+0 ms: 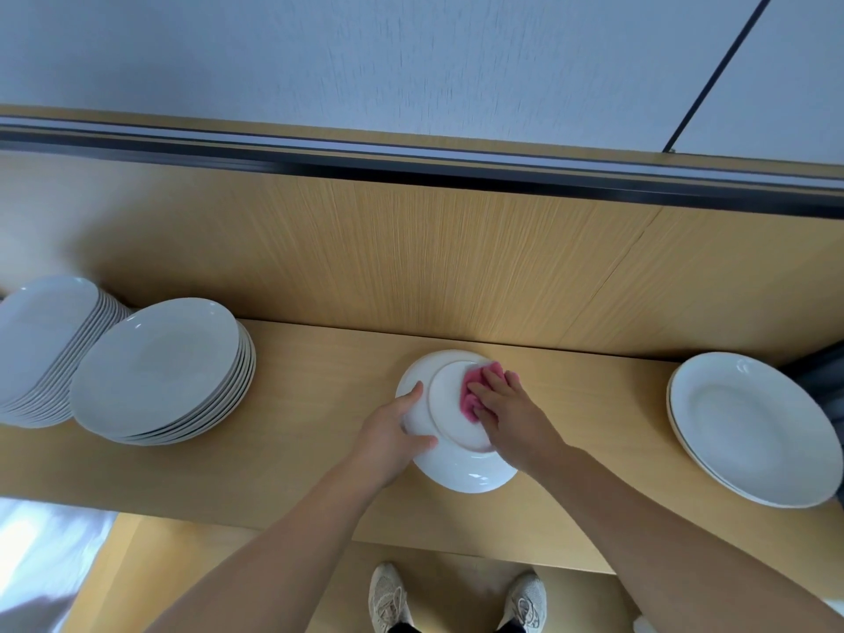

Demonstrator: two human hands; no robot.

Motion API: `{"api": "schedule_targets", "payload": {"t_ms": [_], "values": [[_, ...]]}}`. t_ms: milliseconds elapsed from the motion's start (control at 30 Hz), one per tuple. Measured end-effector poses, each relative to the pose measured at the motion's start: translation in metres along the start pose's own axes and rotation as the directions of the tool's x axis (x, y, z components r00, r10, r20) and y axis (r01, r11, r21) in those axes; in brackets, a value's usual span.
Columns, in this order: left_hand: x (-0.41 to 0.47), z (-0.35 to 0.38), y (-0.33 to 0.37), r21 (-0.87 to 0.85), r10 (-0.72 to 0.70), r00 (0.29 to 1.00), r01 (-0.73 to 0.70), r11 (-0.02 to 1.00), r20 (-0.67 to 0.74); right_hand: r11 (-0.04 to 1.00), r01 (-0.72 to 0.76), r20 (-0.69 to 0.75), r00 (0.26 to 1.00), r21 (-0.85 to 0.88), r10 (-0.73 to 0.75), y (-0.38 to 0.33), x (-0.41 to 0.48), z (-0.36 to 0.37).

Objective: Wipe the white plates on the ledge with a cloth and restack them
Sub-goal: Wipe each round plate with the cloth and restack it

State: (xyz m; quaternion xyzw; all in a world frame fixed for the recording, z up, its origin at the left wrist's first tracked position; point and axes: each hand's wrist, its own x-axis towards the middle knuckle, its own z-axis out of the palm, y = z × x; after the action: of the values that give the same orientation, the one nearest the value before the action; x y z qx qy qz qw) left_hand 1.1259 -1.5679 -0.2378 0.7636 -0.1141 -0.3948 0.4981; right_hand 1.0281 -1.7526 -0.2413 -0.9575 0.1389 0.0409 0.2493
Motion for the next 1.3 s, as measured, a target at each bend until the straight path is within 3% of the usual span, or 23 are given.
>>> {"api": "schedule_targets", "payload": {"t_ms": [267,667,967,1167,1300], "values": [[0.004,-0.002,-0.001,0.005,-0.012,1.0,0.012,1.0,-0.016,1.0,-0.006,0.034,0.999,-0.002,0.006,-0.011,0.023,0.011],[0.007,-0.001,0.001,-0.037,-0.013,1.0,0.013,0.999,-0.003,0.932,0.349,0.124,0.925,0.094,-0.359,0.003,-0.011,0.006],[0.007,0.0,0.014,-0.02,0.01,1.0,-0.01,1.0,0.026,0.926,0.377,0.079,0.924,-0.02,-0.375,0.052,-0.039,-0.015],[-0.005,0.004,0.032,-0.078,0.007,1.0,-0.008,0.997,-0.005,0.98,0.2,-0.119,0.973,0.006,-0.198,0.059,-0.045,-0.035],[-0.013,0.012,0.044,-0.185,0.0,1.0,0.003,0.983,0.015,0.982,0.18,-0.181,0.969,0.055,-0.168,0.056,-0.053,-0.051]]}}
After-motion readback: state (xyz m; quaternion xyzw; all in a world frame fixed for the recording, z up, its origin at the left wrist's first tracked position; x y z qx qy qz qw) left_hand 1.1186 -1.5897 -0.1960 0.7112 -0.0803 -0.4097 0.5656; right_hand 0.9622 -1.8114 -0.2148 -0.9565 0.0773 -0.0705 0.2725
